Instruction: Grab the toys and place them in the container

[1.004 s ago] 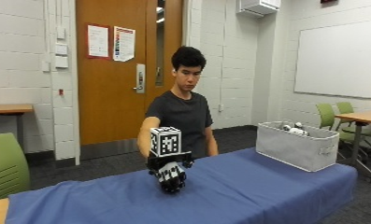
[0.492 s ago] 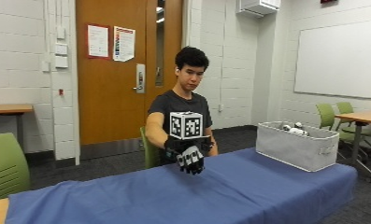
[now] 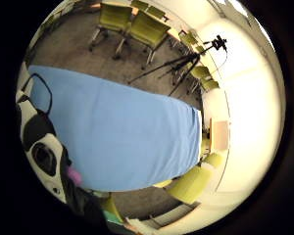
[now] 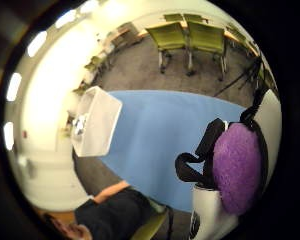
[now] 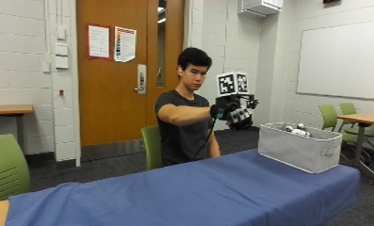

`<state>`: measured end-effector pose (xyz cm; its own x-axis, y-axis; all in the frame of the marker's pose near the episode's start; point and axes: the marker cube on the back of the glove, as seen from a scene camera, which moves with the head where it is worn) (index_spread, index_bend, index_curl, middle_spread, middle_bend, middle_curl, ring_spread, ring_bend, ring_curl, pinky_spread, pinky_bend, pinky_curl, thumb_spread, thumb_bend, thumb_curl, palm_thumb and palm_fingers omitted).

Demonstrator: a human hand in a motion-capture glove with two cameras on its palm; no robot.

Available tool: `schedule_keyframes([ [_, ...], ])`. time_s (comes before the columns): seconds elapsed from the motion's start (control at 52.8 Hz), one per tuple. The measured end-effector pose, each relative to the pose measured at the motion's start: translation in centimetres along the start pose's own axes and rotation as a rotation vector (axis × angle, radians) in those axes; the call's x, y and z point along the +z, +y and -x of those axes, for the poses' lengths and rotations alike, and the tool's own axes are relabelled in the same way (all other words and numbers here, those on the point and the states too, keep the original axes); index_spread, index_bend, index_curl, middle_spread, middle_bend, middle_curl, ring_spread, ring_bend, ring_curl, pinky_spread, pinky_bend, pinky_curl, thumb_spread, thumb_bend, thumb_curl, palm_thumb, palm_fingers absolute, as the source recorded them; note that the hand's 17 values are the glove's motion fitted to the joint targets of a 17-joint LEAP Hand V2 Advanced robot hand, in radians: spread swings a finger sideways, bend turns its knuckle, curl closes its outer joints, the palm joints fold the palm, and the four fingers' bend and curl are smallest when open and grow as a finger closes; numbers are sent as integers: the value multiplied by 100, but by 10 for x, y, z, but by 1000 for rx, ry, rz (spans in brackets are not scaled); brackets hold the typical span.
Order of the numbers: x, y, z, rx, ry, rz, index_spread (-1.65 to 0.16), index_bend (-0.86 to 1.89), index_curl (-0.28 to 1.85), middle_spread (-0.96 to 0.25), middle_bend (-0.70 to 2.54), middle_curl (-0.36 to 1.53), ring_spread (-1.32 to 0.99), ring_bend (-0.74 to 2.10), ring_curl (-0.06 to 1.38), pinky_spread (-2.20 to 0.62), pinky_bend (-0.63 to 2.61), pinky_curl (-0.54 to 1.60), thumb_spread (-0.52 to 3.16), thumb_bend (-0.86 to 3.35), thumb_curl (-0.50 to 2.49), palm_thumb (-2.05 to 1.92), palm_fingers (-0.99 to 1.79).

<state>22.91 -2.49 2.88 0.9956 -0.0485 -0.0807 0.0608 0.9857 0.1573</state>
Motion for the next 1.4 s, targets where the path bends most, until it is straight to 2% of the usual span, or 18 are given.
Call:
schedule_keyframes([
  [0.246,-53,-45,152,-186,-34,-67,-28,51,91,-27,112,64,-36,130,54,-47,90,44,100,-1,76,62,125],
  [0.36,-67,-54,218,-376,-129,-72,-28,52,92,-27,113,65,-36,130,53,-47,91,45,102,0,79,61,125],
  [0.549,-65,-76,332,-359,-80,-76,-27,53,93,-26,113,65,-36,131,53,-47,91,45,105,0,82,60,124],
  [0.663,-55,-77,423,-377,-218,-34,-27,53,93,-26,113,65,-35,132,53,-47,91,45,106,0,84,60,123],
  [0.739,-38,-88,411,-444,-202,-23,-26,53,94,-26,113,65,-35,132,53,-47,92,45,106,0,85,60,123],
  [0.795,-26,-103,380,-412,-207,-8,-26,53,94,-26,113,65,-35,132,53,-47,92,45,107,-1,86,59,123],
  [0.928,-12,-103,386,-462,-208,4,-26,53,94,-26,113,65,-35,132,53,-47,91,45,107,-1,88,59,122],
  [1.042,-5,-105,391,-400,-251,35,-26,52,95,-26,111,65,-35,132,52,-48,89,44,108,-1,89,59,119],
  [1.155,11,-102,382,-413,-137,184,-26,49,95,-27,109,64,-36,131,52,-48,87,43,108,-2,89,56,116],
  [1.231,19,-100,377,-373,-106,298,-28,33,91,-28,97,60,-36,124,48,-46,91,43,122,-10,73,28,96],
  [1.25,20,-99,377,-372,-111,311,-29,22,88,-27,83,56,-37,119,47,-43,100,46,119,-16,68,15,65],
  [1.288,20,-97,376,-399,-124,321,-29,15,90,-25,68,54,-34,112,49,-38,107,51,114,-18,63,-2,17],
  [1.326,19,-94,373,-441,-144,317,-30,13,87,-20,60,52,-30,98,47,-32,113,55,109,-17,58,-12,-9],
  [1.401,21,-92,362,-484,-98,286,-33,14,75,-15,50,46,-25,77,34,-23,110,47,104,-15,51,-17,-14],
])
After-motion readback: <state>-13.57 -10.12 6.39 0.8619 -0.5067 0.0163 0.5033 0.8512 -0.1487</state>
